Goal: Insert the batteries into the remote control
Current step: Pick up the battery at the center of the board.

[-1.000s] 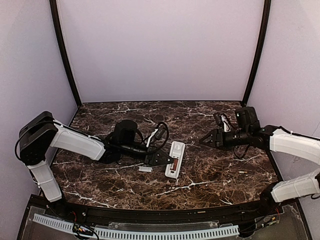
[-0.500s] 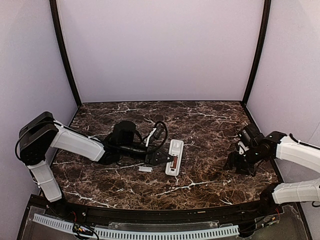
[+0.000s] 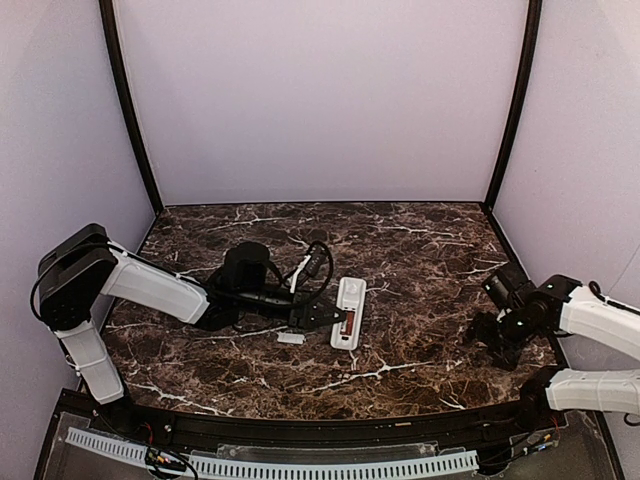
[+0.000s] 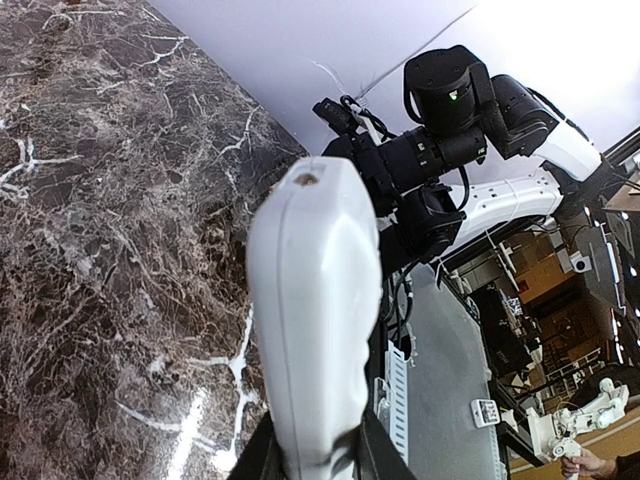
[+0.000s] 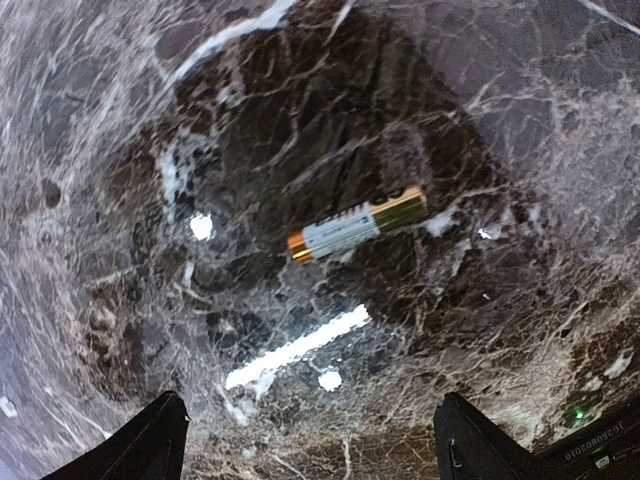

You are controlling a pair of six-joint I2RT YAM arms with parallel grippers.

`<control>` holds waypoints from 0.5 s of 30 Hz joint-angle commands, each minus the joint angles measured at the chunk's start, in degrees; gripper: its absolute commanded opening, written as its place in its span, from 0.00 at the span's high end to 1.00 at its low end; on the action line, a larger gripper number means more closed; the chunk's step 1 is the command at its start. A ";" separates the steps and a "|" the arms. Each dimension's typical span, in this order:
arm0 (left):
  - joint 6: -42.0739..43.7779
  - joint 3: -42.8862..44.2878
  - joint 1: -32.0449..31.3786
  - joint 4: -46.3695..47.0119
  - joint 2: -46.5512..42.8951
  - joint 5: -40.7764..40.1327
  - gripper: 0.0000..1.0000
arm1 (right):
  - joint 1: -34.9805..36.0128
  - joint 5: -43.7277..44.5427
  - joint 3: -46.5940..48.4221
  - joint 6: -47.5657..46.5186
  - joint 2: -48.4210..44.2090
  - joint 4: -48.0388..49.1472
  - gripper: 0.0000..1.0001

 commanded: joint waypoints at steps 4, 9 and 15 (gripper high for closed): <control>0.59 -0.76 0.50 2.38 -1.94 -0.19 0.96 | -0.34 7.09 1.67 11.63 3.86 -1.19 0.14; 0.94 -0.51 0.54 1.89 -2.09 -0.12 0.95 | -0.71 9.40 3.49 14.62 8.21 -1.29 0.14; 0.96 -0.57 0.62 1.76 -2.34 0.09 0.95 | -1.99 11.32 5.10 17.25 12.34 -1.50 0.19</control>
